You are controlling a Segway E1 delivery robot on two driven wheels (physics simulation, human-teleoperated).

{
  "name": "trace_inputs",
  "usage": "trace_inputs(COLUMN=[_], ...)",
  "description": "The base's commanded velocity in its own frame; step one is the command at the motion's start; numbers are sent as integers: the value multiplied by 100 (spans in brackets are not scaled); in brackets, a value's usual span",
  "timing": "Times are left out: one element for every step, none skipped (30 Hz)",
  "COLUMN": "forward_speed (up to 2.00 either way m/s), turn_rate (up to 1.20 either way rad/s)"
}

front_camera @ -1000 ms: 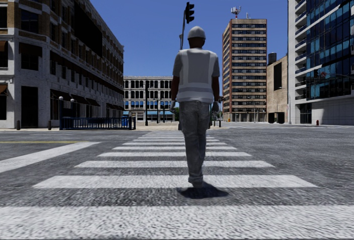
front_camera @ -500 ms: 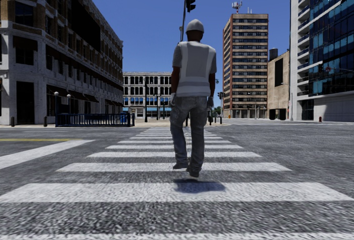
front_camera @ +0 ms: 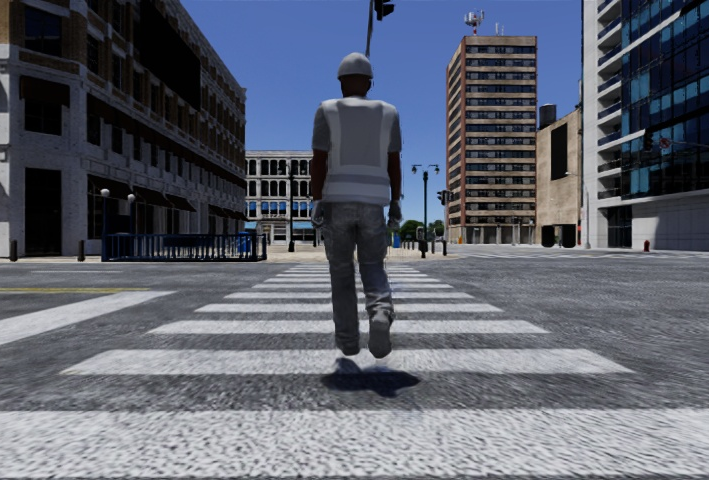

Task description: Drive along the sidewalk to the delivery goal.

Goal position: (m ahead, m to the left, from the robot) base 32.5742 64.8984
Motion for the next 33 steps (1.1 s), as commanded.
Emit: trace_inputs(forward_speed=[99,99,99,99,99,99,99,99,99,99,99,112,112,130,142,147,147,148,148,150,153,153,156,158,162,162,169,180,185,186,186,187,187], turn_rate=[0,0,0,0,0,0,0,0,0,0,0,0,0,0,-1,-29,-29,-53,-68,-73,-68,-68,0,0,0,0,0,0,0,0,0,0,0])
